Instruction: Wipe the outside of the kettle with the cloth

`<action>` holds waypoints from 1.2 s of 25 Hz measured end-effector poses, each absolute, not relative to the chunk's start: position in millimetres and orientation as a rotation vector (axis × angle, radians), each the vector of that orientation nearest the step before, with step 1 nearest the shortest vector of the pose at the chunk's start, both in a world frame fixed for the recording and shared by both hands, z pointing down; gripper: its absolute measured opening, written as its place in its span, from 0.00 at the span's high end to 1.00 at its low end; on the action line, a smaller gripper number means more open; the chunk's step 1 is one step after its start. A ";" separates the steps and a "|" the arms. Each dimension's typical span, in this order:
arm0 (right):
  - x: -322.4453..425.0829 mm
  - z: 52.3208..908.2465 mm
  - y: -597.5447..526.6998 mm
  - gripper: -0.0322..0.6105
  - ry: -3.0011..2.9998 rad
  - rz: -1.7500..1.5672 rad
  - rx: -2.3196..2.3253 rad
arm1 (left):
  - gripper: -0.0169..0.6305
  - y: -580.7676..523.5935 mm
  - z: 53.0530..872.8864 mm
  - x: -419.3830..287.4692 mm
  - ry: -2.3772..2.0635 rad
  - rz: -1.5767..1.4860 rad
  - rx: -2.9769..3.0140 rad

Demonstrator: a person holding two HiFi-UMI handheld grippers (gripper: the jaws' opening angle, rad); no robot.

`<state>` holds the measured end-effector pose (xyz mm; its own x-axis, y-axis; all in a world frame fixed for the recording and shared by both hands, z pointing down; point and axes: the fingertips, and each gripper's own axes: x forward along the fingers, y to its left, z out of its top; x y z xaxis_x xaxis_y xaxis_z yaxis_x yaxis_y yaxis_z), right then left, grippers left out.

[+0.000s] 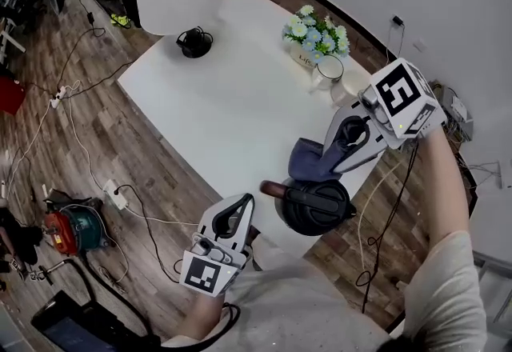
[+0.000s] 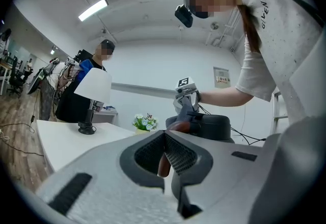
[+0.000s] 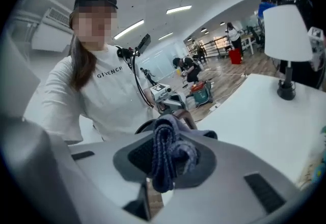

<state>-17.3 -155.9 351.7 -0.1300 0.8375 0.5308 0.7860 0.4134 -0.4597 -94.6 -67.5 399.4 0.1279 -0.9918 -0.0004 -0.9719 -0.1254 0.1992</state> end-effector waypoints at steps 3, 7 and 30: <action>-31.8 367.0 -153.5 0.85 -1.794 0.157 -1.432 | 0.96 -71.4 408.9 -93.7 -1.973 -0.193 2.229; -46.0 394.6 -149.1 0.85 -1.666 0.206 -1.445 | 0.96 -72.9 417.4 -90.2 -1.968 -0.218 2.192; -93.1 485.3 -178.1 0.85 -1.983 -0.029 -0.963 | 0.96 -36.8 437.0 -115.2 -2.001 -0.184 2.114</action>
<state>-93.1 -178.1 485.3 -0.2884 0.6150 0.7339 0.6362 0.6959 -0.3331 -115.2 -36.8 437.0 0.0625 -0.9961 0.0626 -0.9680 -0.0453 0.2467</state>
